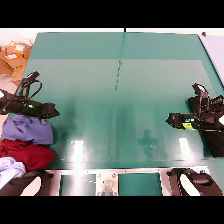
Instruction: Fold the shirts.
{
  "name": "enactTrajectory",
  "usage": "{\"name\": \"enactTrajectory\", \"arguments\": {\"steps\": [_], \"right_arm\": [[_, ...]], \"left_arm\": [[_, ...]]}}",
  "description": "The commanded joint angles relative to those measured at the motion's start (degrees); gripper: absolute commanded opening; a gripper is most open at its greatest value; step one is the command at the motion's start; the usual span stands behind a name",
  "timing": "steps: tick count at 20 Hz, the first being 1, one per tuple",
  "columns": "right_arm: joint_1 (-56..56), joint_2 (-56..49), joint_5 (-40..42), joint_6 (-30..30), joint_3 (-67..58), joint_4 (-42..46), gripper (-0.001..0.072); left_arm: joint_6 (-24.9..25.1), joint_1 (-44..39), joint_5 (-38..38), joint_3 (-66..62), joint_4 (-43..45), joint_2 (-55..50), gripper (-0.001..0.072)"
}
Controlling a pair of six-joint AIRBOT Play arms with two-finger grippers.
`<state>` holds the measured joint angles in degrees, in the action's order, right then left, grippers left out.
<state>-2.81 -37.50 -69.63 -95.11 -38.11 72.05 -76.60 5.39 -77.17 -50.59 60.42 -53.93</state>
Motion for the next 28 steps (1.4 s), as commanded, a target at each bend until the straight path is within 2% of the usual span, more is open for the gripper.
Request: {"name": "enactTrajectory", "arguments": {"steps": [1, 4, 6, 8, 9, 12, 16, 18, 19, 20, 21, 22, 23, 25, 27, 28], "right_arm": [[0.07, 0.04, 0.02, -0.02, 0.04, -0.02, 0.0019], [0.07, 0.04, 0.02, 0.0, 0.04, -0.02, 0.0019], [0.07, 0.04, 0.0, 0.0, 0.04, -0.02, 0.0019], [0.07, 0.04, 0.02, -0.02, 0.04, -0.02, 0.0019], [0.07, 0.04, 0.02, 0.0, 0.04, -0.02, 0.0019], [0.07, 0.04, 0.02, 0.0, 0.04, -0.02, 0.0019], [0.07, 0.04, 0.02, 0.0, 0.04, -0.02, 0.002], [0.07, 0.04, 0.0, 0.0, 0.07, 0.0, 0.0019], [0.07, 0.04, 0.02, 0.0, 0.07, -0.02, 0.0019], [0.07, 0.04, 0.02, 0.0, 0.07, 0.0, 0.0019], [0.07, 0.04, 0.02, 0.0, 0.07, 0.0, 0.0019], [0.07, 0.04, 0.02, 0.0, 0.07, -0.02, 0.0019], [0.07, 0.04, 0.02, 0.0, 0.07, 0.0, 0.002], [0.07, 0.04, 0.02, 0.0, 0.07, 0.0, 0.002], [0.07, 0.04, 0.02, 0.0, 0.07, -0.02, 0.0019], [0.07, 0.04, 0.02, 0.0, 0.07, -0.02, 0.0019]], "left_arm": [[-0.02, 0.0, 0.07, 0.04, 0.0, 0.04, 0.0024], [-0.09, 0.0, 0.66, 0.04, 1.01, 0.04, 0.0024], [-3.82, 0.0, 2.64, 0.04, 8.48, 0.04, 0.0033], [-5.95, 0.0, 4.28, 0.04, 20.7, 0.04, 0.072], [-7.56, 0.02, 4.98, 0.04, 27.56, 0.04, 0.072], [-7.69, 0.39, 8.35, 0.46, 42.84, -0.72, 0.072], [-7.65, 5.53, 18.71, 6.71, 44.85, -2.08, 0.072], [-7.61, 6.97, 16.68, 10.32, 44.11, -3.23, 0.072], [-7.56, 7.32, 15.37, 12.09, 44.15, -3.74, 0.0719], [-7.56, 7.34, 14.97, 13.88, 44.81, -3.93, 0.064], [-7.41, 7.34, 14.93, 15.06, 44.96, -4.09, 0.0405], [-7.39, 7.34, 14.36, 15.37, 45.11, -4.37, 0.0081], [-7.08, 7.32, 13.35, 14.95, 45.13, -4.42, 0.0023], [-6.97, 7.32, 9.88, 11.28, 44.35, -4.42, 0.0021], [-6.93, 7.15, 5.97, 2.91, 37.68, -3.91, 0.0021], [-6.93, 7.15, 4.26, -2.84, 30.4, -3.43, 0.0021]]}}
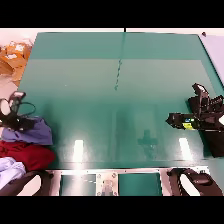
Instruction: Fold the shirts.
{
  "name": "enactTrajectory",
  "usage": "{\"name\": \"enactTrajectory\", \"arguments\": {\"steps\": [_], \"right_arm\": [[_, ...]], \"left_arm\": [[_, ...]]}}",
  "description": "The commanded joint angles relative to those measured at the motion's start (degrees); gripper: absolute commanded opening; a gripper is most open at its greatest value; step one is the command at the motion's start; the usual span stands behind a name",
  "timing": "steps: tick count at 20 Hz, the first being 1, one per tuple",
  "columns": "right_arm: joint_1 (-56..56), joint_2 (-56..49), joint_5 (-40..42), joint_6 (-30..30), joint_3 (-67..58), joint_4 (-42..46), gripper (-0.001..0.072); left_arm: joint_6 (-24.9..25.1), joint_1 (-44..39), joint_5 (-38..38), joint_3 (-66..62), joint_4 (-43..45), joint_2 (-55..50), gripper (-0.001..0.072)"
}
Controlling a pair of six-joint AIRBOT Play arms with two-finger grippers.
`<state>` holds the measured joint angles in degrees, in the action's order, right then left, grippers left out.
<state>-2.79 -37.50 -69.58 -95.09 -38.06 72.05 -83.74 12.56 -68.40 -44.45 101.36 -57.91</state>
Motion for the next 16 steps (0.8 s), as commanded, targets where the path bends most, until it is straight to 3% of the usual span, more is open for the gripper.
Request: {"name": "enactTrajectory", "arguments": {"steps": [1, 2, 4, 7, 11, 12, 14, 16], "right_arm": [[0.04, 0.04, 0.0, -0.04, 0.02, -0.04, 0.0019], [0.07, 0.04, 0.68, -0.04, 0.02, -0.02, 0.0019], [0.09, 0.02, 2.43, -0.04, 0.02, -0.09, 0.0019], [0.09, 0.02, 2.95, -0.04, 0.02, -0.98, 0.002], [0.09, 0.02, 4.48, -0.02, -0.04, -1.09, 0.0021], [0.07, 0.02, 4.5, -0.02, -0.04, -1.09, 0.0049], [0.07, 0.02, 4.42, 0.02, -0.31, -1.09, 0.0337], [0.02, 0.02, 3.5, 1.22, -2.19, -1.09, 0.0357]], "left_arm": [[0.68, -0.2, -5.97, -14.8, -18.36, 1.09, 0.0021], [1.57, -1.68, -7.5, -21.18, -25.97, 1.7, 0.002], [0.7, -9.38, -8.52, -32.7, -32.92, 2.56, 0.002], [-2.86, -26.36, -2.95, -40.98, -33.05, 2.54, 0.002], [-6.01, -41.77, 5.92, -37.99, -33.16, -1.97, 0.0023], [-5.99, -44.0, 6.88, -36.79, -33.18, -4.09, 0.0027], [-7.91, -46.69, 7.13, -35.3, -33.2, -9.03, 0.072], [-10.36, -45.86, 5.42, -35.43, -32.35, -12.07, 0.0713]]}}
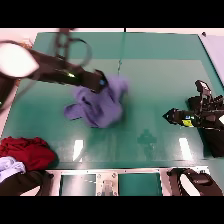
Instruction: Fold the shirts.
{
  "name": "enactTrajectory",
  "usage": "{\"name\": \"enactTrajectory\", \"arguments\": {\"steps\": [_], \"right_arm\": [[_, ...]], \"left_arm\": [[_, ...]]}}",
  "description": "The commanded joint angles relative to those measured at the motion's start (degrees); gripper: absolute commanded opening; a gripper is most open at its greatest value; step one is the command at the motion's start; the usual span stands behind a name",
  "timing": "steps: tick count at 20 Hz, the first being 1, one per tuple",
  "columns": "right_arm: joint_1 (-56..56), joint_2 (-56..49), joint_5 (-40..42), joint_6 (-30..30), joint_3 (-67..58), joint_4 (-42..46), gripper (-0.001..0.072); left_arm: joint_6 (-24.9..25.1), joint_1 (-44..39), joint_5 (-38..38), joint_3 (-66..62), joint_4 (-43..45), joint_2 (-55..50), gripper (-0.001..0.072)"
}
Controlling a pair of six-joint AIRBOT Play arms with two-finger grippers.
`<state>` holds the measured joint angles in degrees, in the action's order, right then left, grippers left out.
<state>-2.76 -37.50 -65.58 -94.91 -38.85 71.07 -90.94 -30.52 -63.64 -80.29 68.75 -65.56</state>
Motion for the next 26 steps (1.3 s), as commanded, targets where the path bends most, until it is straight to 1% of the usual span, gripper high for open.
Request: {"name": "enactTrajectory", "arguments": {"steps": [1, 2, 5, 6, 8, 10, 11, 12, 13, 15, 17, 18, 19, 21, 23, 25, 26], "right_arm": [[-0.07, -0.11, -1.07, 1.79, -2.73, -0.07, 0.0356], [-0.22, -0.55, -1.11, 2.56, -4.15, -0.11, 0.0356], [-1.49, -4.55, -1.05, 2.6, -7.19, -0.68, 0.0356], [-1.75, -6.8, -1.01, 2.62, -7.26, -1.57, 0.0357], [-1.84, -12.92, 0.44, 3.72, -7.26, -3.65, 0.0361], [-1.84, -19.21, 4.68, 6.4, -7.41, -7.85, 0.0362], [-1.84, -22.4, 7.67, 8.13, -7.69, -10.95, 0.0363], [-1.84, -25.53, 10.23, 9.94, -8.26, -14.56, 0.0384], [-1.81, -29.09, 11.98, 12.04, -9.25, -19.17, 0.0442], [-1.57, -36.33, 12.83, 16.35, -12.13, -28.17, 0.0451], [-0.37, -43.19, 13.07, 19.26, -15.91, -34.29, 0.0452], [0.87, -46.56, 13.55, 20.37, -18.16, -36.22, 0.0486], [2.05, -49.44, 14.08, 20.63, -20.37, -37.09, 0.0497], [3.87, -54.8, 14.69, 20.59, -25.18, -37.64, 0.0497], [5.11, -59.56, 14.6, 20.5, -30.29, -37.68, 0.0497], [5.97, -62.95, 14.58, 20.37, -34.16, -38.16, 0.0497], [6.43, -64.15, 14.58, 20.37, -35.45, -38.51, 0.0487]], "left_arm": [[-3.21, -0.92, 0.35, 0.39, 0.26, -4.35, 0.0713], [-3.61, 1.57, -0.52, 0.02, 0.2, -3.78, 0.0713], [-3.58, 12.33, -9.7, -1.53, 0.26, -3.72, 0.0712], [-3.54, 15.67, -11.17, -0.39, 0.33, -3.8, 0.0712], [-3.45, 21.75, -9.22, 4.79, 0.46, -3.87, 0.0712], [-2.16, 25.92, -4.72, 11.89, 0.13, -4.94, 0.0712], [-0.66, 27.52, -1.9, 15.19, -0.76, -6.27, 0.0712], [0.76, 28.7, 0.96, 17.53, -2.19, -8.2, 0.0712], [2.58, 29.7, 3.61, 18.82, -4.52, -10.91, 0.0712], [6.51, 30.97, 7.78, 18.84, -9.92, -16.85, 0.0711], [9.49, 31.17, 11.96, 17.94, -14.19, -21.79, 0.0711], [10.64, 31.17, 12.22, 17.35, -15.69, -23.71, 0.0711], [11.8, 31.17, 11.19, 17.27, -16.7, -25.22, 0.0711], [13.29, 31.17, 7.04, 17.27, -14.99, -26.23, 0.0711], [13.42, 31.17, 2.93, 17.11, -12.76, -26.16, 0.0711], [13.44, 31.17, 1.77, 17.09, -11.13, -26.21, 0.0711], [13.42, 31.17, 2.12, 17.09, -10.43, -26.23, 0.069]]}}
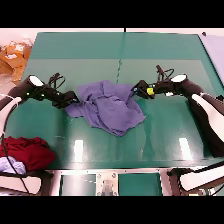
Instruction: Fold the shirts.
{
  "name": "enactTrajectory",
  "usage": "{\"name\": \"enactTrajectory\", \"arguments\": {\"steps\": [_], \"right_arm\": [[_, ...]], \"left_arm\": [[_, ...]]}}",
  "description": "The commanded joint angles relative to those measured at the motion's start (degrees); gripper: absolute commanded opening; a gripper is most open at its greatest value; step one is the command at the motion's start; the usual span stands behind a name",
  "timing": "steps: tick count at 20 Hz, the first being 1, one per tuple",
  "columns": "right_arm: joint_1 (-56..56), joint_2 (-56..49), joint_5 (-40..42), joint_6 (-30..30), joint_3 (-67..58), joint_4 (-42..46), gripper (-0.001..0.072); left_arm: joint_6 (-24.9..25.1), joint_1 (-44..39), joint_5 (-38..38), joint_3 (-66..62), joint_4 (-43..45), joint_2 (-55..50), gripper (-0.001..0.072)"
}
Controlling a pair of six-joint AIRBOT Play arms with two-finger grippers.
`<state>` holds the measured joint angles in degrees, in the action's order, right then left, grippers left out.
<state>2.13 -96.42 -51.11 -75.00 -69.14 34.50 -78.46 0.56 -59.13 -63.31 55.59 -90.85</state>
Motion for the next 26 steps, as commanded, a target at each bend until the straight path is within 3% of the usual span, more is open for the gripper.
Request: {"name": "enactTrajectory", "arguments": {"steps": [1, 2, 3, 4, 5, 6, 7, 10, 12, 14, 19, 26], "right_arm": [[1.9, -6.03, 0.11, 0.46, -5.77, -2.67, 0.0486], [2.32, -6.54, 0.11, 0.46, -5.79, -3.8, 0.0485], [2.78, -6.97, 0.11, 0.48, -5.79, -4.66, 0.0445], [3.17, -7.39, 0.15, 0.5, -5.79, -5.46, 0.0339], [3.43, -7.76, 0.35, 0.5, -5.81, -5.99, 0.0284], [3.45, -7.93, 1.05, 0.7, -5.97, -5.99, 0.0064], [2.97, -7.93, 1.27, 1.01, -6.49, -5.97, 0.0019], [-2.47, -6.1, -2.47, 1.09, -10.88, -2.38, 0.0016], [-8.22, -1.81, -4.7, -2.19, -11.8, 4.7, 0.0016], [-14.25, 3.52, -7.45, -4.61, -11.78, 12.46, 0.0015], [-22.08, 18.32, -11.78, -2.51, -12.04, 13.55, 0.0016], [-30.58, 41.44, -8.61, -2.36, -23.21, 13.57, 0.0018]], "left_arm": [[1.05, 0.09, -2.49, 0.11, 2.67, -0.94, 0.0433], [2.01, 0.09, -3.34, 0.11, 2.4, -0.94, 0.0173], [3.93, 0.09, -5.18, 0.11, 1.73, -0.94, 0.004], [6.08, 0.09, -7.8, 0.11, 0.94, -0.94, 0.0023], [6.84, 0.09, -10.08, -0.09, 1.09, -0.9, 0.0023], [6.93, 0.09, -11.67, -0.72, 2.14, -0.68, 0.0022], [6.45, 0.09, -12.2, -1.7, 4.76, 0.04, 0.0022], [3.34, 1.95, -14.32, -6.27, 15.3, 5.66, 0.0021], [1.95, 6.4, -15.3, -7.04, 18.21, 11.13, 0.0022], [1.79, 12.13, -15.06, -7.06, 17.35, 16.96, 0.0021], [2.51, 15.85, -12.02, -11.89, 11.06, 27.61, 0.0022], [-0.24, 15.85, -11.89, -38.42, 10.78, 33.62, 0.0022]]}}
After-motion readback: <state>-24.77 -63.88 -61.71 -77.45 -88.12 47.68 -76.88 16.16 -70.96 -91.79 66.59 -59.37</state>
